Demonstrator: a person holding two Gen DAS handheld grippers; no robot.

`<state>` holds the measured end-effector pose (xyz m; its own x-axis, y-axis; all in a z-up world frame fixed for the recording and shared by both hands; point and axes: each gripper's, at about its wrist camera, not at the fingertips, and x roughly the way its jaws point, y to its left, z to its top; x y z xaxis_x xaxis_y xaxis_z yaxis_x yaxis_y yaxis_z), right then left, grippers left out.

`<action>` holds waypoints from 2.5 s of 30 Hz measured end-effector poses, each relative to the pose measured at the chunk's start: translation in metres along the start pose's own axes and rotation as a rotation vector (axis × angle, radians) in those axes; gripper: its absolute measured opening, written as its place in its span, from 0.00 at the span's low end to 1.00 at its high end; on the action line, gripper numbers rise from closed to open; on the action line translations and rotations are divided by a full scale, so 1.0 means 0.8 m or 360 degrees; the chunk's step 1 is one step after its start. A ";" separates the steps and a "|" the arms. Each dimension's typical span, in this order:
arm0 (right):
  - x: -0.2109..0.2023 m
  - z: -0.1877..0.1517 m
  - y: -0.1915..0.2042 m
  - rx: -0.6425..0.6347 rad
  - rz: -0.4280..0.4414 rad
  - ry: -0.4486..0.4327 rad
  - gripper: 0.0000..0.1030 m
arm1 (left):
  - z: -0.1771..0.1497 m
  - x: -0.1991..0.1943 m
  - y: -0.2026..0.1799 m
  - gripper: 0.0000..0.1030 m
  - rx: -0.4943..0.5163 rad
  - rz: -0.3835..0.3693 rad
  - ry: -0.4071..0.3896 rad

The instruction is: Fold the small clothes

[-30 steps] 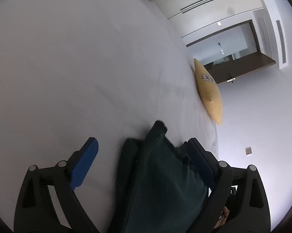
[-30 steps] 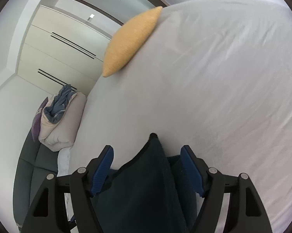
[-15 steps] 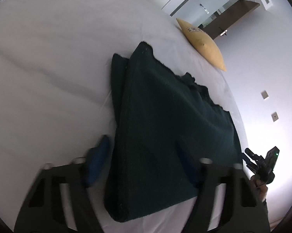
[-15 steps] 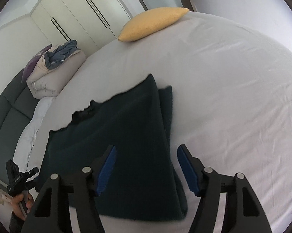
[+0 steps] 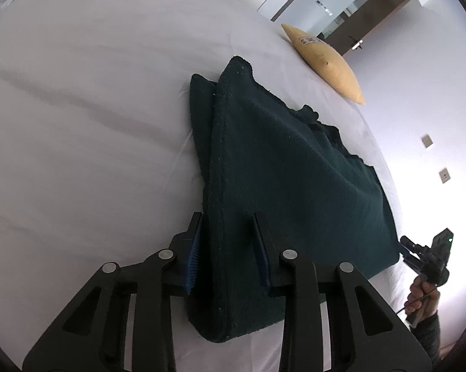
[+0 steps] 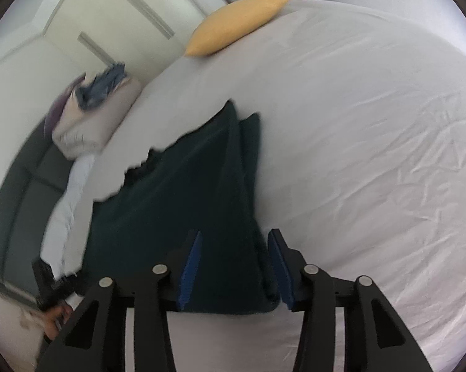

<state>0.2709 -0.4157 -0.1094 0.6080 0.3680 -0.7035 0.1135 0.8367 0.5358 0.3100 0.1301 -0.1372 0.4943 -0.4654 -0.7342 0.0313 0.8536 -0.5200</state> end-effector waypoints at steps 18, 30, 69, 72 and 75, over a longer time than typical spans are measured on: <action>0.005 -0.004 0.025 -0.0163 -0.0216 -0.0017 0.06 | -0.020 -0.030 -0.024 0.12 0.0229 0.0182 -0.0064; 0.005 -0.023 0.015 -0.0096 -0.0242 -0.0006 0.06 | -0.052 -0.046 -0.003 0.05 0.0187 0.0183 -0.0084; -0.034 -0.022 0.046 -0.0045 -0.0284 -0.0180 0.24 | -0.080 -0.045 -0.007 0.05 0.0281 0.0384 -0.0083; -0.015 -0.026 0.075 -0.0154 -0.0088 -0.0100 0.24 | -0.080 -0.044 -0.008 0.05 0.0288 0.0393 -0.0084; 0.025 -0.038 0.074 -0.0152 -0.0026 0.0049 0.24 | -0.082 -0.047 -0.008 0.08 0.0291 0.0396 -0.0090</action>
<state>0.2657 -0.3463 -0.1055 0.5822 0.3653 -0.7264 0.0468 0.8769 0.4785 0.2341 0.1265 -0.1353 0.5539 -0.2273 -0.8010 0.0562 0.9700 -0.2364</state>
